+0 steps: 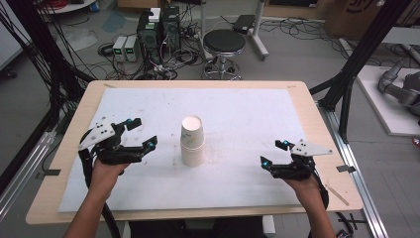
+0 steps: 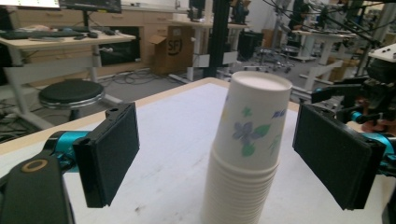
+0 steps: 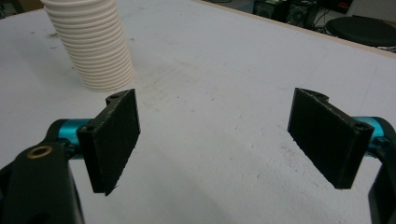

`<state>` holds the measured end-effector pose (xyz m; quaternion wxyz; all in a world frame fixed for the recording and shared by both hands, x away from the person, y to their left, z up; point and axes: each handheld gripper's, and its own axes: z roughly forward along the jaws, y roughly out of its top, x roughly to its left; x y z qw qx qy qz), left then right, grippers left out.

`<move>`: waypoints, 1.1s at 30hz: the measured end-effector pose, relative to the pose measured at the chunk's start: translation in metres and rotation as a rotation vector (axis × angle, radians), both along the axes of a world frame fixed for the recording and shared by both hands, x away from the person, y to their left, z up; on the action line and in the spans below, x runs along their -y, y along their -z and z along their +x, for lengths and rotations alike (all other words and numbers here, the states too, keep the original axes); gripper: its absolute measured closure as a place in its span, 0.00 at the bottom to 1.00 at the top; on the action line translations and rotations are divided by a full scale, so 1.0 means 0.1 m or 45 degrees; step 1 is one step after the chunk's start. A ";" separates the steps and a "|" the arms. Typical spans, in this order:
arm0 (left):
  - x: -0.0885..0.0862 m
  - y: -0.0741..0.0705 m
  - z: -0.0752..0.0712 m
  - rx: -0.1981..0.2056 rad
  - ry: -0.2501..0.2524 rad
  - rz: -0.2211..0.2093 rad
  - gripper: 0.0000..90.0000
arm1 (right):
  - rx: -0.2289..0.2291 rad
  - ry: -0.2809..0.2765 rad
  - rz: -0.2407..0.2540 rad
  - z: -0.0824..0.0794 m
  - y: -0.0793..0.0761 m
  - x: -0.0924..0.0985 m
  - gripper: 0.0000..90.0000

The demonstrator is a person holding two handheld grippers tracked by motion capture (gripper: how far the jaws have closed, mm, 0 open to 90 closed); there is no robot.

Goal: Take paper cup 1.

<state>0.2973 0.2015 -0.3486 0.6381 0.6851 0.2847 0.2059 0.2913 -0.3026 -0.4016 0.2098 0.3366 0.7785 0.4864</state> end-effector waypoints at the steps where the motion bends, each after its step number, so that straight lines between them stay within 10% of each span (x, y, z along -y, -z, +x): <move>1: 0.04 -0.02 0.02 -0.004 0.020 0.000 0.16 | 0.006 -0.003 -0.006 0.00 0.00 0.00 0.19; 10: 0.35 -0.12 0.22 -0.044 0.140 0.026 0.16 | -0.007 -0.006 0.002 -0.01 0.00 -0.01 0.19; 33: 0.90 -0.05 0.51 -0.103 0.196 0.131 0.19 | -0.013 -0.014 0.001 0.00 0.01 -0.02 0.19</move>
